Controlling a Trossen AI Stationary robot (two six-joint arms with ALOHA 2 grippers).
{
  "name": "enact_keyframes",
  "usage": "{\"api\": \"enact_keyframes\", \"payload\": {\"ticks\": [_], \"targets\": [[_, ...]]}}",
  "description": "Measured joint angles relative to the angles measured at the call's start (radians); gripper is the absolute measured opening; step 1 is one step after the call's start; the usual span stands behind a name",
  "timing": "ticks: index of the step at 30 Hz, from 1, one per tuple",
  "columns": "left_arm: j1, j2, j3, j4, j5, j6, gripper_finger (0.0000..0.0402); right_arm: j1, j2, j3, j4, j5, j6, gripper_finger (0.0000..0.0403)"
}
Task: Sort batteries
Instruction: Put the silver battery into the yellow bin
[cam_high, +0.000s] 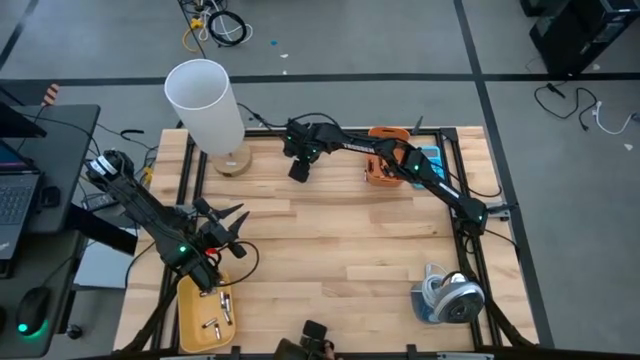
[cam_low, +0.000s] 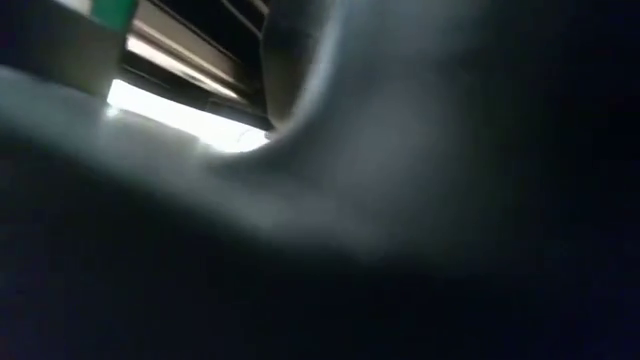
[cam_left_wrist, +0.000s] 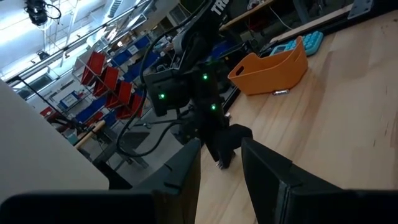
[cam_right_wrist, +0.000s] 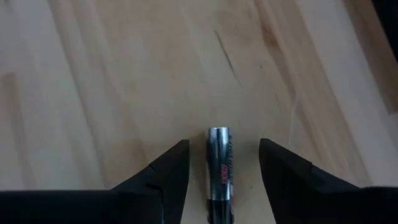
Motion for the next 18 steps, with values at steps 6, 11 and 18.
{"api": "enact_keyframes", "payload": {"ticks": [6,11,18], "targets": [[0.0,0.0,0.0,0.0,0.0,0.0,0.0119,-0.002,0.0,0.0,0.002,-0.015,-0.023,0.0163],[0.0,0.0,0.0,0.01,-0.001,0.0,0.0119,-0.002,0.0,0.0,0.005,-0.016,-0.047,0.0152],[0.0,0.0,0.0,0.016,-0.001,-0.001,0.0119,-0.002,0.0,0.0,-0.016,-0.033,-0.13,0.0147]]}}
